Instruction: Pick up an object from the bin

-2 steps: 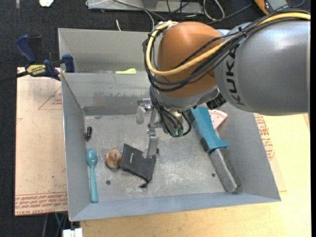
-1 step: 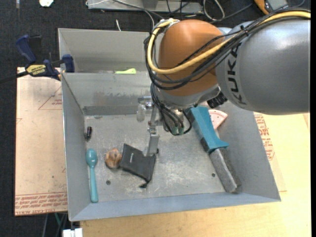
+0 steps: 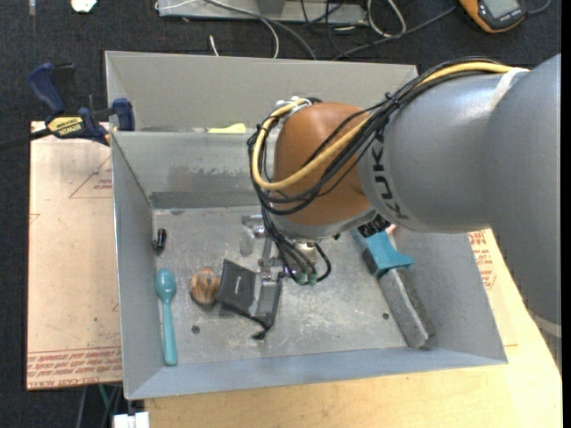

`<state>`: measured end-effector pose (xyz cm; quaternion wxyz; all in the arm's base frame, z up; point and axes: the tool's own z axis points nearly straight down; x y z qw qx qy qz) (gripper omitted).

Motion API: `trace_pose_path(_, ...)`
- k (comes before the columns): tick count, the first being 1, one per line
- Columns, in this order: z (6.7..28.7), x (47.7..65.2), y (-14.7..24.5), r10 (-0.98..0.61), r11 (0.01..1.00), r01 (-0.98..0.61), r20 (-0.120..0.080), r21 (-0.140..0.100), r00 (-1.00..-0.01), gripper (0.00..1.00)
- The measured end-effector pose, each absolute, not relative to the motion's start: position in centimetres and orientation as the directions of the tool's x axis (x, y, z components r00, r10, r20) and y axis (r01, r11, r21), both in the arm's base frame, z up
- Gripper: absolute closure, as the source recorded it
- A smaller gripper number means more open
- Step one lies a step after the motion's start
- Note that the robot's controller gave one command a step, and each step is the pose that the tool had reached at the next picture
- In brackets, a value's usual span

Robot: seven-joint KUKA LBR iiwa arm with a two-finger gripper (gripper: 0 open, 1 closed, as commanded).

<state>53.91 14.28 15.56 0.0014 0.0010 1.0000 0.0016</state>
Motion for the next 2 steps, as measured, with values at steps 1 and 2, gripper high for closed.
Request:
trace_pose_path(1,11.3,53.2,14.2,0.050,0.999,0.050,0.002,0.003,-0.999,0.00)
trace_pose_path(2,11.5,51.5,16.3,0.201,0.980,0.201,0.003,0.003,-0.980,0.00)
